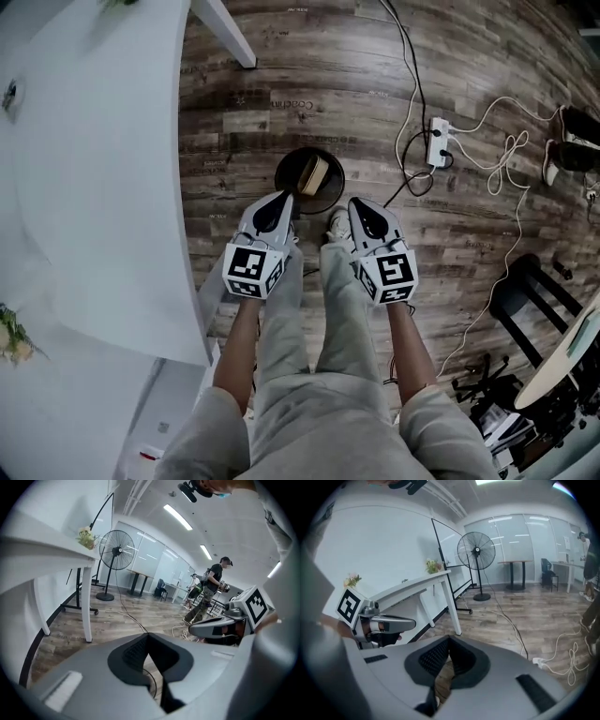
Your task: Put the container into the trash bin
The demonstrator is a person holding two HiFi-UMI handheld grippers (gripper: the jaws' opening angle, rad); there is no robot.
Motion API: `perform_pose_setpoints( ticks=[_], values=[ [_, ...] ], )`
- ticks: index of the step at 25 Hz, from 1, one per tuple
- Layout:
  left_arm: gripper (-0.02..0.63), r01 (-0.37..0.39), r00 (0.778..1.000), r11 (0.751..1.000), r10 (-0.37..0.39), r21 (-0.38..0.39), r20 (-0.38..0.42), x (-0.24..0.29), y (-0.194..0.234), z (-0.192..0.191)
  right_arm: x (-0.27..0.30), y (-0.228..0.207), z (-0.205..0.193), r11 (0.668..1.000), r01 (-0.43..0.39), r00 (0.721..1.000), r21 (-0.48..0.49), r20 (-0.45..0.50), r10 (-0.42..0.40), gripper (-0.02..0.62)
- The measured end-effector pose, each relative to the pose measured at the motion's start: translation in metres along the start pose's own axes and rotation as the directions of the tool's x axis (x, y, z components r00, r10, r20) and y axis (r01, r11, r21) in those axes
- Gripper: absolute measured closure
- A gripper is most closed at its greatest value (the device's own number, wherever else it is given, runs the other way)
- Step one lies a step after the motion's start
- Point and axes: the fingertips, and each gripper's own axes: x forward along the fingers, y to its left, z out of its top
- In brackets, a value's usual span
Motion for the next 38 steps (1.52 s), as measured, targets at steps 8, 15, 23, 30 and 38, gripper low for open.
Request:
perform_pose_setpoints(
  ticks=[8, 15, 23, 30, 38],
  values=[
    [0.595, 0.021, 0.993, 0.996, -0.032, 0.090, 0.115, -0.016, -0.028, 0.094, -0.040, -0.012, 0.089, 0.998, 0.049, 0.989, -0.041, 0.143, -0.043, 0.581],
    [0.595, 0.022, 0.987, 0.981, -0.052, 0.193, 0.154, -0.045, -0.059, 0.155, -0.083, -0.007, 0.139, 0.993, 0.091, 0.977, -0.076, 0.198, -0.074, 0.581],
    [0.595, -0.004, 0.977, 0.971, -0.047, 0.238, 0.208, -0.079, -0.085, 0.213, -0.130, 0.002, 0.195, 0.989, 0.106, 0.958, -0.108, 0.278, -0.072, 0.581],
    [0.595, -0.022, 0.974, 0.971, -0.033, 0.239, 0.223, -0.113, -0.094, 0.238, -0.163, 0.014, 0.221, 0.984, 0.130, 0.945, -0.120, 0.314, -0.087, 0.581],
    [0.595, -0.045, 0.973, 0.959, -0.022, 0.280, 0.231, -0.148, -0.106, 0.256, -0.196, 0.030, 0.245, 0.982, 0.137, 0.934, -0.129, 0.348, -0.085, 0.581]
  ],
)
